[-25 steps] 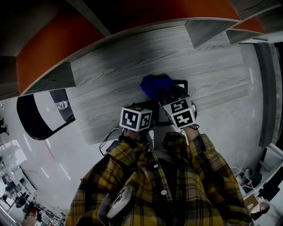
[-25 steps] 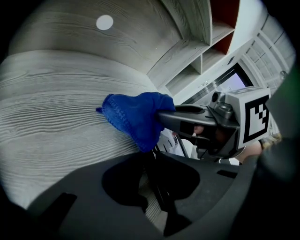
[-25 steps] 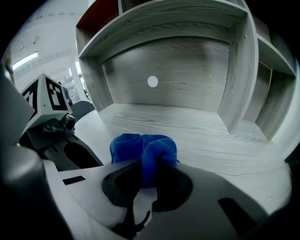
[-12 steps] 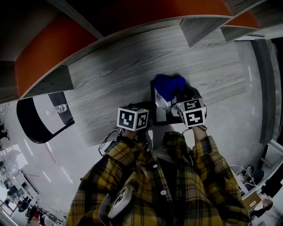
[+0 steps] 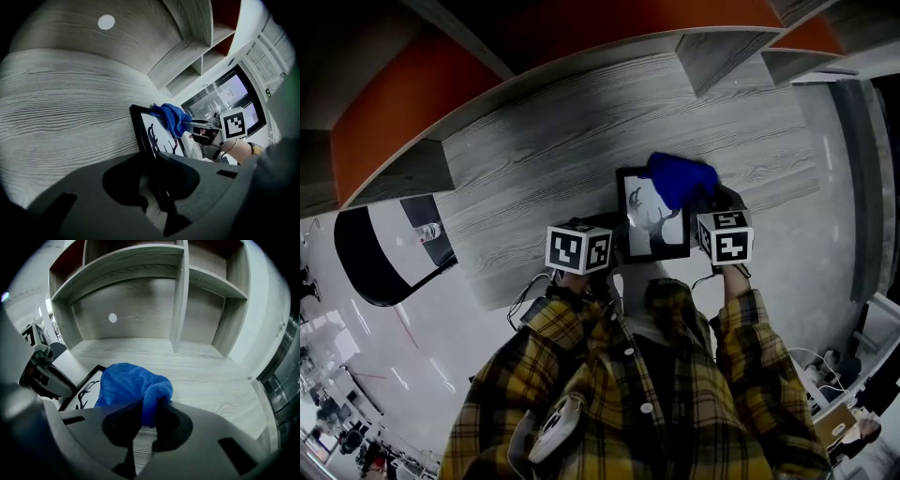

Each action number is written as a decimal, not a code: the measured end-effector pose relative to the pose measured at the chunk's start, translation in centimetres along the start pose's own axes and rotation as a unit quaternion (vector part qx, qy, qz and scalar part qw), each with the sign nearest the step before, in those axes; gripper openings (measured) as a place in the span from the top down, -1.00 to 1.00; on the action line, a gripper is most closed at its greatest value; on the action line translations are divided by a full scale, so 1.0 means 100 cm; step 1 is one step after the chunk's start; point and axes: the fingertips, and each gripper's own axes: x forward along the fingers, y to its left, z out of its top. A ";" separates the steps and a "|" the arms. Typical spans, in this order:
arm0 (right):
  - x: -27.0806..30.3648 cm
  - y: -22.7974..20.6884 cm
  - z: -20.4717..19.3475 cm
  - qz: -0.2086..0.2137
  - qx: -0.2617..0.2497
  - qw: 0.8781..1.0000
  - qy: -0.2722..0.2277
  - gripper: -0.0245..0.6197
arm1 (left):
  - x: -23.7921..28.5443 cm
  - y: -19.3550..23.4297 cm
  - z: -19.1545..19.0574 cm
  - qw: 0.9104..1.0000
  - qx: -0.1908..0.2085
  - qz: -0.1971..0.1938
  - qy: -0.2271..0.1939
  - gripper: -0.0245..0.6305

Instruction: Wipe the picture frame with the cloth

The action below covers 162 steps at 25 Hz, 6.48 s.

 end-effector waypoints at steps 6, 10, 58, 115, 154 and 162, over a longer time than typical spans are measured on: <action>-0.026 0.024 0.032 0.029 -0.001 0.999 -0.045 0.80 | 0.000 -0.001 0.000 1.000 -0.001 -0.001 0.001 0.67; -0.055 0.068 0.076 0.069 -0.035 0.992 -0.100 0.80 | 0.000 -0.001 0.000 1.000 -0.002 -0.003 0.001 0.67; -0.036 0.028 -0.075 -0.001 -0.027 0.994 0.104 0.80 | -0.002 0.003 0.000 1.000 -0.019 -0.012 -0.018 0.68; -0.083 0.038 -0.091 0.099 0.196 0.975 0.046 0.80 | -0.002 0.002 0.000 0.999 -0.028 -0.022 -0.027 0.69; -0.274 0.108 0.214 0.188 -0.028 0.914 -0.359 0.80 | -0.237 -0.191 0.170 0.905 0.218 -0.040 -0.362 0.91; -0.273 0.109 0.218 0.191 -0.033 0.914 -0.357 0.80 | -0.241 -0.191 0.173 0.903 0.222 -0.040 -0.365 0.91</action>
